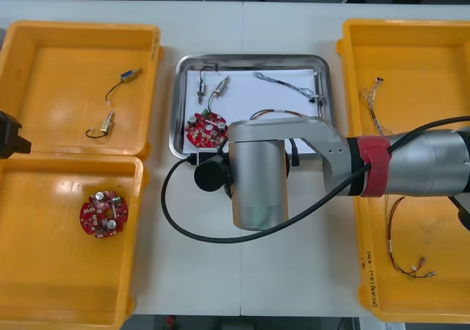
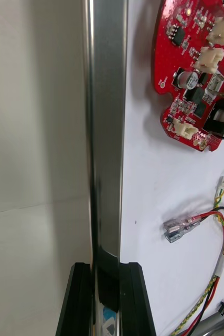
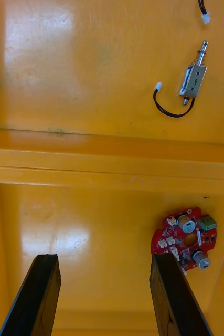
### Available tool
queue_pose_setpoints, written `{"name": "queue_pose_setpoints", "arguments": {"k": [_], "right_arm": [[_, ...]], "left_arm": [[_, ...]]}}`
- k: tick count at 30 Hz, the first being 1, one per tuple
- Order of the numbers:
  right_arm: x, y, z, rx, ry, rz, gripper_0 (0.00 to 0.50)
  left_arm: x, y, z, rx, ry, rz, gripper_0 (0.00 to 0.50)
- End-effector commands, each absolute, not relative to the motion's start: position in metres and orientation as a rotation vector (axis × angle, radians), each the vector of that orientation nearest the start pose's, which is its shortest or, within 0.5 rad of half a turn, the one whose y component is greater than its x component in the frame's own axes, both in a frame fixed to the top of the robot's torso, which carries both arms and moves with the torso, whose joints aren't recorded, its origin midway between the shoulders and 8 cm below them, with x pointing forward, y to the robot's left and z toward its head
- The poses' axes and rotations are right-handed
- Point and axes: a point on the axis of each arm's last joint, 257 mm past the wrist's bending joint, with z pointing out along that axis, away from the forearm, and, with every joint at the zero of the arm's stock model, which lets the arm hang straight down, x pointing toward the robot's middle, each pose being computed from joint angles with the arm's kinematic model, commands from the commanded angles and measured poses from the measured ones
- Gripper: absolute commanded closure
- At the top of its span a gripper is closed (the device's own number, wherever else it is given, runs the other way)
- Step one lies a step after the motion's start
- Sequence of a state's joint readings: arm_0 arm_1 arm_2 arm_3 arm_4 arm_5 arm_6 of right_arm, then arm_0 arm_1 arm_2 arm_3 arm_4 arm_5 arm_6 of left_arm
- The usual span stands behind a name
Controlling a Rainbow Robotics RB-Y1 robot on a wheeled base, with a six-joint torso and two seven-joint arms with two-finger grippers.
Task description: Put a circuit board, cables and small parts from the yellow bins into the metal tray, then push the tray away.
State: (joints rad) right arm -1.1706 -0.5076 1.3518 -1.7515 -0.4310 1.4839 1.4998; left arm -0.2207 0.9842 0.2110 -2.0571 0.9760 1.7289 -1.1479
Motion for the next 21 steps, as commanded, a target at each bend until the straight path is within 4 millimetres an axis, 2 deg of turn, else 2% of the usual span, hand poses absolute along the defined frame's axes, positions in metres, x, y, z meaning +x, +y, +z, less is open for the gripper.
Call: {"name": "queue_pose_setpoints", "arguments": {"k": [1, 21], "right_arm": [[0.509, -0.029, -0.206, -1.74, 1.705, -0.855, 0.5], [0.554, -0.038, -0.176, -1.662, 1.687, -0.928, 0.5]], "left_arm": [[0.405, 0.381, -0.151, 0.032, 2.655, 0.0, 0.0], [0.405, 0.381, -0.151, 0.032, 2.655, 0.0, 0.0]]}}
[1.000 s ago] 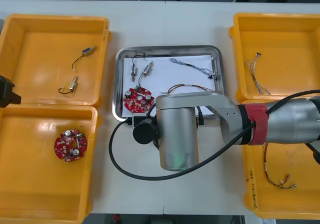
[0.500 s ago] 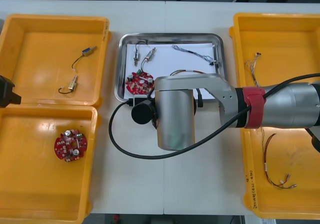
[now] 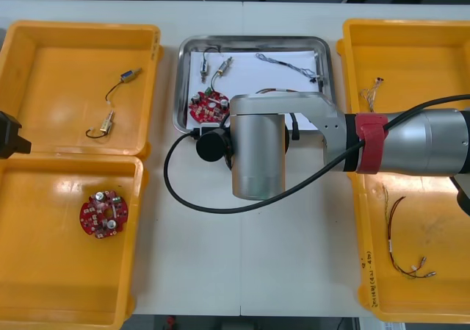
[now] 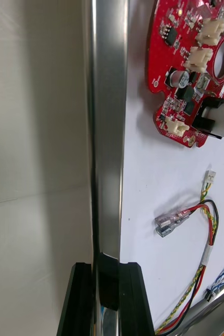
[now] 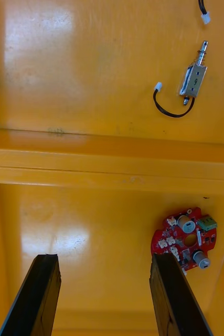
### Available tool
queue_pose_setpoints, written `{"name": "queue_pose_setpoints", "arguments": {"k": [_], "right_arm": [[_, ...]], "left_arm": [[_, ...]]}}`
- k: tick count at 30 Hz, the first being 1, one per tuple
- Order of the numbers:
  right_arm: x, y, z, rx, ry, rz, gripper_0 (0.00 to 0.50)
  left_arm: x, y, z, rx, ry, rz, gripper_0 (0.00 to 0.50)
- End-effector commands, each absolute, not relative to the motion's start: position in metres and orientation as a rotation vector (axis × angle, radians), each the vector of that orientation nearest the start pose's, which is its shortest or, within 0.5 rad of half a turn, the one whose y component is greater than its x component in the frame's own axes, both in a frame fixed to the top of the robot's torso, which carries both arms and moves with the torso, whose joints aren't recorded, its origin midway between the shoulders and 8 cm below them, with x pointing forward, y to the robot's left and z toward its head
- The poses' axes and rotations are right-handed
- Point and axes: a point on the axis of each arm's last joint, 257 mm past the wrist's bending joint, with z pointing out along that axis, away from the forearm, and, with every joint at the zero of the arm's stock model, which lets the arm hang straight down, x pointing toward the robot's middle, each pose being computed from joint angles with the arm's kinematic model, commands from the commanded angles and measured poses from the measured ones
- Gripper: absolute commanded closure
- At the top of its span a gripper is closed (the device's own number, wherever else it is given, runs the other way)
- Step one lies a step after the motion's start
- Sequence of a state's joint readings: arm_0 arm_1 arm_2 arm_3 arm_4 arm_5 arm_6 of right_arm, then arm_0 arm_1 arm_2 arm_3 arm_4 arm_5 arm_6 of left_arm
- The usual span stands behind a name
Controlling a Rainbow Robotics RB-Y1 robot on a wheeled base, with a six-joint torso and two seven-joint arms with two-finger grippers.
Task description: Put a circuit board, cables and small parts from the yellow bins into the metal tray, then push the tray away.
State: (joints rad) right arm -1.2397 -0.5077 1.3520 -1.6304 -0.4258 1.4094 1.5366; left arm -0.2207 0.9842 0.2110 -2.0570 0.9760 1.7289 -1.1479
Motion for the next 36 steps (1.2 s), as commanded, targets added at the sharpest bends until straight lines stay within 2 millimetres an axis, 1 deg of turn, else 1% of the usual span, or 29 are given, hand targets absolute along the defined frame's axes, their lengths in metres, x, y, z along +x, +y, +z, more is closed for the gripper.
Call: {"name": "queue_pose_setpoints", "arguments": {"k": [1, 10, 12, 19, 24, 33, 36], "right_arm": [[0.556, -0.039, -0.175, -1.657, 1.688, -0.932, 0.5], [0.577, -0.039, -0.158, -1.616, 1.65, -0.958, 0.5], [0.583, -0.041, -0.156, -1.609, 1.64, -0.969, 0.5], [0.601, -0.036, -0.149, -1.588, 1.605, -0.947, 0.5], [0.612, -0.043, -0.142, -1.576, 1.58, -0.987, 0.5], [0.624, -0.046, -0.138, -1.583, 1.544, -1.001, 0.5], [0.625, -0.04, -0.138, -1.59, 1.525, -0.982, 0.5]], "left_arm": [[0.405, 0.381, -0.151, 0.032, 2.655, 0.0, 0.0], [0.405, 0.381, -0.151, 0.032, 2.655, 0.0, 0.0], [0.405, 0.381, -0.151, 0.032, 2.655, 0.0, 0.0], [0.405, 0.381, -0.151, 0.032, 2.655, 0.0, 0.0], [0.405, 0.381, -0.151, 0.032, 2.655, 0.0, 0.0], [0.405, 0.381, -0.151, 0.032, 2.655, 0.0, 0.0], [0.405, 0.381, -0.151, 0.032, 2.655, 0.0, 0.0]]}}
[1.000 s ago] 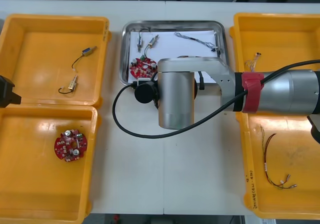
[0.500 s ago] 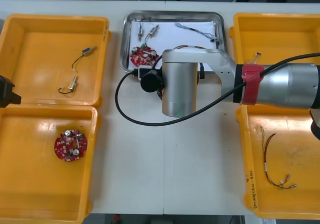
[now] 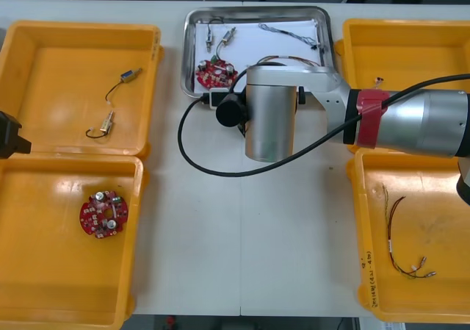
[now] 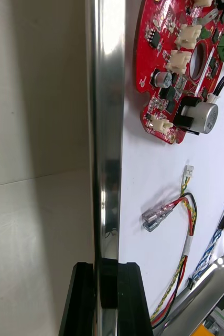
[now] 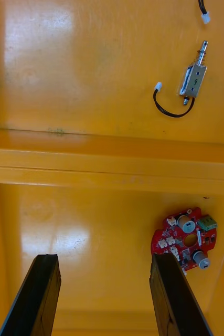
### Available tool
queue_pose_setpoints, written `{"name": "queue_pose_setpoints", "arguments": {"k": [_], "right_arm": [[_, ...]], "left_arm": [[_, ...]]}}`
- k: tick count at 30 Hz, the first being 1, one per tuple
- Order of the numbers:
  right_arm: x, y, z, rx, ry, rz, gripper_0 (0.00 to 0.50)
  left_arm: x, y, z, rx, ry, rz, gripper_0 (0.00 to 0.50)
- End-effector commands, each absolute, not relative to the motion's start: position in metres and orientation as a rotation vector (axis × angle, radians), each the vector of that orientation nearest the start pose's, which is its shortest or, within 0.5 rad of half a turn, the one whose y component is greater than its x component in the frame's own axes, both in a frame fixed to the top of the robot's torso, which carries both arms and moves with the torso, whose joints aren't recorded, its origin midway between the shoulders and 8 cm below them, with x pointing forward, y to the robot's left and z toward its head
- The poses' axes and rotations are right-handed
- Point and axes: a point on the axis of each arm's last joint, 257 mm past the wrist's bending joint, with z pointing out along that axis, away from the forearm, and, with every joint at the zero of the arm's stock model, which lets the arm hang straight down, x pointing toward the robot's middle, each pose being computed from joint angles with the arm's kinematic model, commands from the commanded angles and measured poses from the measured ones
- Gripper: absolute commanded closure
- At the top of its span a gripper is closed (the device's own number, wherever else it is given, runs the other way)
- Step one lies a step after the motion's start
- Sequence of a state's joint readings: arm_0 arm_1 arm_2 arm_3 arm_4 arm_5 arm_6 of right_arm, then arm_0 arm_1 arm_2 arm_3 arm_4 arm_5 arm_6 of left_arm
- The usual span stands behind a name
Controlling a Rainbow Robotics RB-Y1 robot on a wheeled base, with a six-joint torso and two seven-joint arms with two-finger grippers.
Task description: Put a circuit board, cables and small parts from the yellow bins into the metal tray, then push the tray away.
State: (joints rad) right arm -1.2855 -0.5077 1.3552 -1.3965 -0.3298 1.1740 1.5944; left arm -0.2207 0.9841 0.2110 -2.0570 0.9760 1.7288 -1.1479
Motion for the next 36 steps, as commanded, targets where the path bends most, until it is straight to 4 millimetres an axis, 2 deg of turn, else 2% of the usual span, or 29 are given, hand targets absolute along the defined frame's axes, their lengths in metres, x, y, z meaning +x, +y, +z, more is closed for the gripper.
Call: {"name": "queue_pose_setpoints", "arguments": {"k": [1, 8, 11, 18, 26, 27, 28, 29, 30, 31, 36], "right_arm": [[0.626, -0.038, -0.138, -1.59, 1.522, -0.976, 0.5], [0.634, -0.04, -0.14, -1.58, 1.526, -0.966, 0.5], [0.634, -0.044, -0.146, -1.576, 1.568, -0.951, 0.5], [0.64, -0.047, -0.146, -1.542, 1.617, -0.937, 0.5], [0.638, -0.044, -0.151, -1.549, 1.633, -0.919, 0.5], [0.638, -0.044, -0.152, -1.55, 1.634, -0.918, 0.447], [0.638, -0.044, -0.152, -1.549, 1.633, -0.919, 0.252], [0.638, -0.044, -0.151, -1.547, 1.632, -0.919, 0.093], [0.638, -0.044, -0.151, -1.549, 1.631, -0.92, 0.042], [0.638, -0.044, -0.151, -1.55, 1.63, -0.921, 0.0], [0.64, -0.042, -0.144, -1.544, 1.625, -0.918, 0.0]], "left_arm": [[0.405, 0.381, -0.151, 0.032, 2.655, 0.0, 0.0], [0.405, 0.381, -0.151, 0.032, 2.655, 0.0, 0.0], [0.405, 0.381, -0.151, 0.032, 2.655, 0.0, 0.0], [0.405, 0.381, -0.151, 0.032, 2.655, 0.0, 0.0], [0.405, 0.381, -0.151, 0.032, 2.655, 0.0, 0.0], [0.405, 0.381, -0.151, 0.032, 2.655, 0.0, 0.0], [0.405, 0.381, -0.151, 0.032, 2.655, 0.0, 0.0], [0.405, 0.381, -0.151, 0.032, 2.655, 0.0, 0.0], [0.405, 0.381, -0.151, 0.032, 2.655, 0.0, 0.0], [0.405, 0.381, -0.151, 0.032, 2.655, 0.0, 0.0], [0.405, 0.381, -0.151, 0.032, 2.655, 0.0, 0.0]]}}
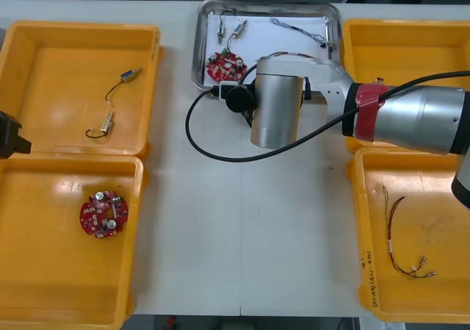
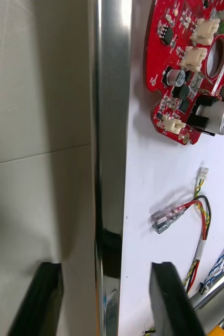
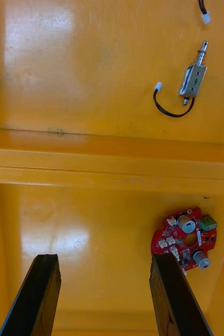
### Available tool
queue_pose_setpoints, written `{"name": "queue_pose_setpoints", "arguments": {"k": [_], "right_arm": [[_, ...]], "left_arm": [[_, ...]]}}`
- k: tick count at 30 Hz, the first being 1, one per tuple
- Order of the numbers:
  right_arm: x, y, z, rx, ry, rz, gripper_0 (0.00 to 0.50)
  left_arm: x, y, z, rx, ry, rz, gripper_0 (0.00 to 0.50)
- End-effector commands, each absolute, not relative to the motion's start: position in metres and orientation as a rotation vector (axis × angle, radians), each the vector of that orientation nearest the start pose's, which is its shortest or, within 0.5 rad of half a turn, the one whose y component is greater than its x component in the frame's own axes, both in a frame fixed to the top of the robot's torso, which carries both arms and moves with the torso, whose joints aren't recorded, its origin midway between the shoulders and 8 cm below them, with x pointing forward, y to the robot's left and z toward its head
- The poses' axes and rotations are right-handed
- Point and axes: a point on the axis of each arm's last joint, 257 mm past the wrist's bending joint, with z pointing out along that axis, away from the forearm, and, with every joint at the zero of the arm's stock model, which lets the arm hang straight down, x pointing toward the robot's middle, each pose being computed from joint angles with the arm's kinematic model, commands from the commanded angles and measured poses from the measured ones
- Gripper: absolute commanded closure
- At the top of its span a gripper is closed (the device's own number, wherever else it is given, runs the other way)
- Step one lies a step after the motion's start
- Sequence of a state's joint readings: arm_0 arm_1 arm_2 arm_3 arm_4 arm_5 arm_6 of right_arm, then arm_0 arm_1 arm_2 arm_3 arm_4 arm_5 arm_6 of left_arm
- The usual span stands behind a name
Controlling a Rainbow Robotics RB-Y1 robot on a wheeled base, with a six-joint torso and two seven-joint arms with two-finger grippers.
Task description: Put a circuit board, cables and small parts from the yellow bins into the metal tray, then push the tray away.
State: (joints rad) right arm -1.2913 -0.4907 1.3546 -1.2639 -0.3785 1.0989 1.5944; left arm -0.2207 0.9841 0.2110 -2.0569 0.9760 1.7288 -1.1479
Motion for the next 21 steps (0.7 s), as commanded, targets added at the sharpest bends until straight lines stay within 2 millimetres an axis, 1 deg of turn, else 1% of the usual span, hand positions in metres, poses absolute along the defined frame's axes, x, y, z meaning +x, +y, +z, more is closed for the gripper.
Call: {"name": "queue_pose_setpoints", "arguments": {"k": [1, 4, 6, 10, 12, 13, 15, 16, 18, 19, 21], "right_arm": [[0.64, -0.041, -0.142, -1.542, 1.625, -0.917, 0.0], [0.637, -0.039, -0.136, -1.532, 1.639, -0.911, 0.0], [0.63, -0.037, -0.129, -1.524, 1.66, -0.91, 0.0], [0.616, -0.032, -0.123, -1.514, 1.72, -0.866, 0.0], [0.605, -0.028, -0.117, -1.51, 1.75, -0.846, 0.0], [0.602, -0.028, -0.116, -1.509, 1.76, -0.841, 0.0], [0.587, -0.029, -0.111, -1.501, 1.81, -0.824, 0.0], [0.583, -0.03, -0.111, -1.498, 1.826, -0.818, 0.0], [0.567, -0.031, -0.109, -1.48, 1.888, -0.772, 0.0], [0.563, -0.032, -0.109, -1.476, 1.9, -0.76, 0.0], [0.546, -0.034, -0.107, -1.463, 1.94, -0.723, 0.0]], "left_arm": [[0.405, 0.381, -0.151, 0.032, 2.655, 0.0, 0.0], [0.405, 0.381, -0.151, 0.032, 2.655, 0.0, 0.0], [0.405, 0.381, -0.151, 0.032, 2.655, 0.0, 0.0], [0.405, 0.381, -0.151, 0.032, 2.655, 0.0, 0.0], [0.405, 0.381, -0.151, 0.032, 2.655, 0.0, 0.0], [0.405, 0.381, -0.151, 0.032, 2.655, 0.0, 0.0], [0.405, 0.381, -0.151, 0.032, 2.655, 0.0, 0.0], [0.405, 0.381, -0.151, 0.032, 2.655, 0.0, 0.0], [0.405, 0.381, -0.151, 0.032, 2.655, 0.0, 0.0], [0.405, 0.381, -0.151, 0.032, 2.655, 0.0, 0.0], [0.405, 0.381, -0.151, 0.032, 2.655, 0.0, 0.0]]}}
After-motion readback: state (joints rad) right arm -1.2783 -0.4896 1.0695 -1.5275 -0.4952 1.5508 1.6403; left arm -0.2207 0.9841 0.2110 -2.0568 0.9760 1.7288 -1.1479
